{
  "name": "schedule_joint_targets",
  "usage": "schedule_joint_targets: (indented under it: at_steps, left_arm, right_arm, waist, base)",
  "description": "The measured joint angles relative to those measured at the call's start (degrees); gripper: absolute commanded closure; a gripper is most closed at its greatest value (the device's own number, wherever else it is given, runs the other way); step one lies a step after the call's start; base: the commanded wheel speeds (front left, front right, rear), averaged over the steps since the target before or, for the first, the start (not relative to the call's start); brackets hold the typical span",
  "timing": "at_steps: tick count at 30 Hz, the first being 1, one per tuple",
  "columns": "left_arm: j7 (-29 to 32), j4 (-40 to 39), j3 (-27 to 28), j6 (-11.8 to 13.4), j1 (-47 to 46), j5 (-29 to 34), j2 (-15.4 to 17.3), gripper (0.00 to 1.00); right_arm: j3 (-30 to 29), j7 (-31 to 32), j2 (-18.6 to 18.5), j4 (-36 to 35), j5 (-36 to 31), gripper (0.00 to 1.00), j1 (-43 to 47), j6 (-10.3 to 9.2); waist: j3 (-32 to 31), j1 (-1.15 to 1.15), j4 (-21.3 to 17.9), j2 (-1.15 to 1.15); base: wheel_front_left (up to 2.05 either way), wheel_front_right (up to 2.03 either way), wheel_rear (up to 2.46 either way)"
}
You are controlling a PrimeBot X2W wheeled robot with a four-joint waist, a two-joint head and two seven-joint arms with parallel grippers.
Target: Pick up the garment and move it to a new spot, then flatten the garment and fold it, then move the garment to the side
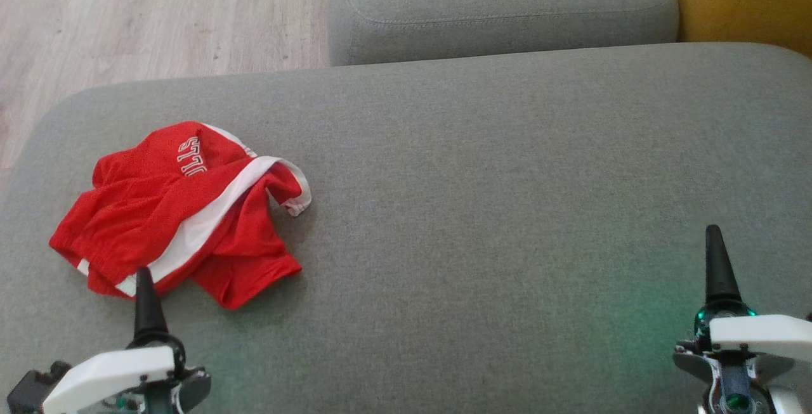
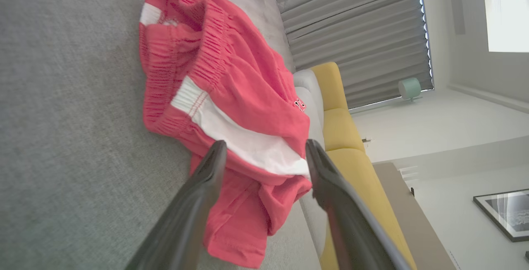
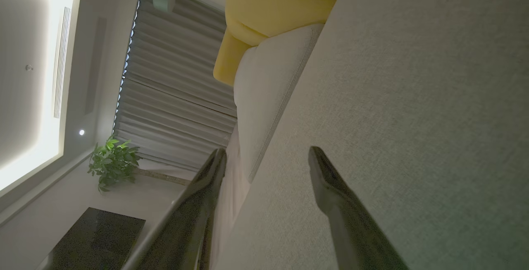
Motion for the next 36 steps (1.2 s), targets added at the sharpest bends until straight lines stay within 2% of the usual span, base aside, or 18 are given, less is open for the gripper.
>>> schedule_joint_targets:
  at_steps: [12,19,27,36]
  left_arm:
    - [-2.0,-3.4,-3.8,2.0,-0.8,13.5,0.0,0.00]
    - [-3.1,-3.9,-6.5,2.0,-0.9,22.4,0.1,0.00]
    - [-4.5,-3.7,-10.5,2.1,-2.0,30.9,1.0,0.00]
    - [-5.9,-3.3,-14.8,3.5,-3.4,38.4,2.6,0.00]
  right_arm:
    - [2.0,-1.9,0.0,-4.9,-15.6,0.00,-0.3,0.00]
    - [4.0,-3.0,0.0,-5.6,-23.5,0.00,-0.5,0.00]
    - [5.9,-4.5,0.0,-6.0,-31.3,0.00,-0.5,0.00]
    - [7.2,-5.8,0.0,-6.7,-39.2,0.00,-0.6,0.00]
  waist:
    - [0.5,0.00,0.1,0.00]
    - [0.7,0.00,0.1,0.00]
    - [0.8,0.00,0.0,0.00]
    - [1.1,0.00,-0.6,0.00]
  base:
    - [0.00,0.00,0.00]
    - [0.00,0.00,0.00]
    - [0.00,0.00,0.00]
    - [0.00,0.00,0.00]
